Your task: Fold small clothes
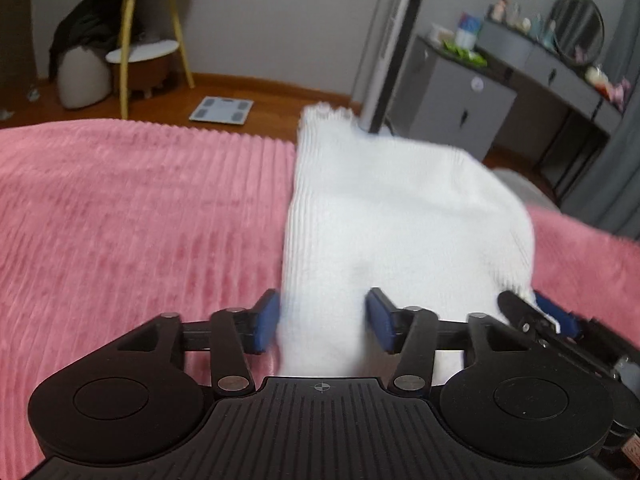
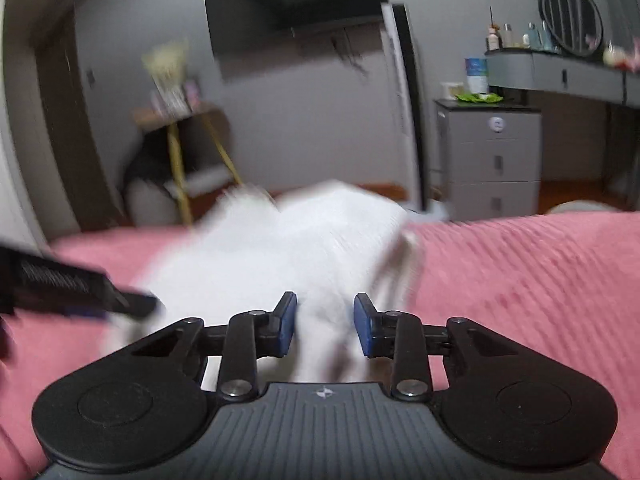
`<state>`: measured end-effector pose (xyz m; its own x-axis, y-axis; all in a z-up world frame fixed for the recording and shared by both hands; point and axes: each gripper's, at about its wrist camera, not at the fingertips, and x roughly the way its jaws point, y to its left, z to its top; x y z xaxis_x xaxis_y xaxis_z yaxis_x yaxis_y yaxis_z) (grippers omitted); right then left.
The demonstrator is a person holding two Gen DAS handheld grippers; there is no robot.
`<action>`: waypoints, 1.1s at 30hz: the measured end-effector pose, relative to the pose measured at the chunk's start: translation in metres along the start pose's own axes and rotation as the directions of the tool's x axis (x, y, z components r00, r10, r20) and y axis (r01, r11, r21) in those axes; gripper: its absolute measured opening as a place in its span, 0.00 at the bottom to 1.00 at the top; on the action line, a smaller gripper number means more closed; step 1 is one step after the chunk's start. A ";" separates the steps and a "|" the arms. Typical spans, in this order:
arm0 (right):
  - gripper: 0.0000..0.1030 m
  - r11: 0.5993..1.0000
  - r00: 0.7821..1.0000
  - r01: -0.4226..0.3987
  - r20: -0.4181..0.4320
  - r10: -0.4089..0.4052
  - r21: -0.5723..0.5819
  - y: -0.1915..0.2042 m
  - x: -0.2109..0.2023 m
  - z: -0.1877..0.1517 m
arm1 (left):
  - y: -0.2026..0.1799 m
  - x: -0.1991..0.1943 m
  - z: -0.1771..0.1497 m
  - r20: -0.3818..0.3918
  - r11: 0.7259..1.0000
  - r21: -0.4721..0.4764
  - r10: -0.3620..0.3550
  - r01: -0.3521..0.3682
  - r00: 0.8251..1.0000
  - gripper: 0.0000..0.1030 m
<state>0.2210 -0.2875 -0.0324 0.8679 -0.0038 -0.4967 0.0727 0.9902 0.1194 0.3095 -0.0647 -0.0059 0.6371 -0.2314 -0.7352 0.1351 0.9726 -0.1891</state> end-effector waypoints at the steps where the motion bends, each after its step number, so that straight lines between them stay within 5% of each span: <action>1: 0.30 1.000 1.000 0.020 -0.002 -0.020 -0.012 -0.003 0.006 -0.003 | -0.001 0.003 -0.001 0.004 1.000 0.009 0.009 -0.009 1.000 0.62; 5: 0.58 0.993 0.999 -0.014 -0.033 0.018 0.117 -0.034 0.022 -0.004 | -0.003 0.005 -0.003 0.021 0.997 0.059 0.045 -0.046 0.999 0.71; 9: 0.67 0.936 0.985 -0.138 -0.056 0.165 0.325 -0.065 0.026 -0.003 | -0.005 -0.003 0.000 0.023 0.996 0.066 0.052 -0.053 0.998 0.74; 17: 0.75 0.814 0.956 -0.222 -0.044 0.289 0.537 -0.092 0.033 -0.012 | 0.029 0.002 0.018 0.005 0.989 -0.116 -0.090 0.090 0.996 0.74; 22: 0.78 0.731 0.941 -0.271 0.012 0.338 0.626 -0.100 0.038 -0.016 | 0.046 0.034 0.022 -0.064 0.946 -0.227 -0.250 0.230 0.966 0.76; 28: 0.84 0.712 0.933 -0.303 0.045 0.357 0.633 -0.096 0.050 -0.015 | 0.048 0.060 0.029 -0.067 0.915 -0.269 -0.331 0.302 0.941 0.85; 31: 0.84 0.707 0.929 -0.322 0.065 0.365 0.629 -0.092 0.058 -0.013 | 0.044 0.065 0.032 -0.046 0.912 -0.257 -0.343 0.321 0.938 0.68; 32: 0.79 0.710 0.929 -0.322 0.067 0.363 0.626 -0.092 0.059 -0.014 | 0.043 0.065 0.034 -0.044 0.913 -0.252 -0.341 0.320 0.939 0.65; 33: 0.65 0.716 0.932 -0.320 0.068 0.357 0.620 -0.090 0.060 -0.014 | 0.041 0.064 0.035 -0.041 0.918 -0.247 -0.330 0.310 0.943 0.59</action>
<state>0.2599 -0.3747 -0.0853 0.8678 0.3406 -0.3617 0.0794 0.6236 0.7777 0.3821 -0.0393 -0.0381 0.5252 -0.5397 -0.6579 0.1343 0.8160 -0.5622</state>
